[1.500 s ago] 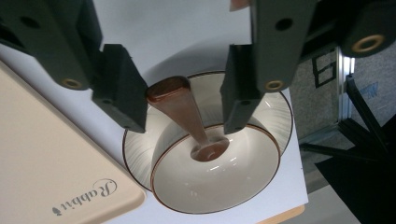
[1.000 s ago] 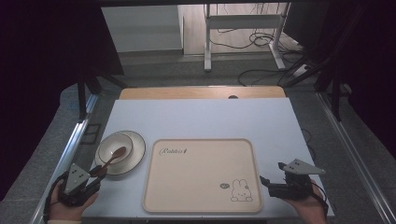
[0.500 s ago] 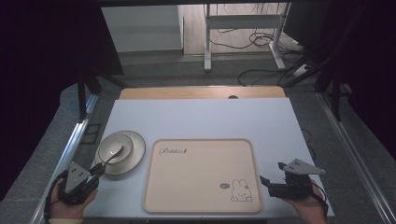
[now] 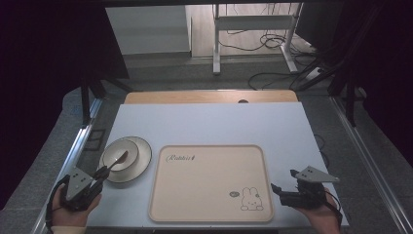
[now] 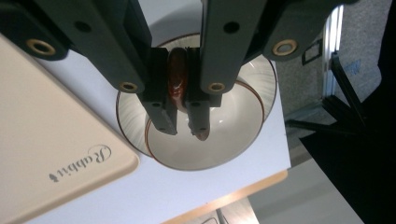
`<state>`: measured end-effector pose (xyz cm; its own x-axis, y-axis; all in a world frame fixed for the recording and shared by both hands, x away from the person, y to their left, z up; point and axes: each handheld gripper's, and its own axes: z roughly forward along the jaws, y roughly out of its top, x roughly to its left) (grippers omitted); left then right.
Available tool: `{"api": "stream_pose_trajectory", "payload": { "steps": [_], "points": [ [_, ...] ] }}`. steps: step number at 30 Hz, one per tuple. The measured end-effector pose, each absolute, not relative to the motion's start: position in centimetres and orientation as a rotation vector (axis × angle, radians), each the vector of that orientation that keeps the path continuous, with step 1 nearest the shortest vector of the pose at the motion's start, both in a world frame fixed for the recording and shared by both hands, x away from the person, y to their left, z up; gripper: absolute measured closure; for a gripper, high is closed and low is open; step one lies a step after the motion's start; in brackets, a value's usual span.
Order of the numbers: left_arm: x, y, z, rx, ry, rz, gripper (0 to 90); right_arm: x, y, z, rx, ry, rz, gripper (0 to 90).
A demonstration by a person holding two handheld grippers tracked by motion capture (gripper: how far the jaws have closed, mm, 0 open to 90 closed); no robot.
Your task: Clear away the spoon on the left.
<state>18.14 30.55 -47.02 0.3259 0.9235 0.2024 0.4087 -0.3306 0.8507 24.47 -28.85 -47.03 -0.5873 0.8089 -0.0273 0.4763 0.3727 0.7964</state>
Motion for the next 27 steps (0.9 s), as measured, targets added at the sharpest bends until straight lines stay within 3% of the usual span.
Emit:
{"api": "stream_pose_trajectory", "payload": {
  "steps": [27],
  "points": [
    [18.5,27.5,-42.4,1.814,1.032,0.958,84.4,24.4,-29.0,-46.9,1.114,2.216,1.092,16.0]
  ]
}}
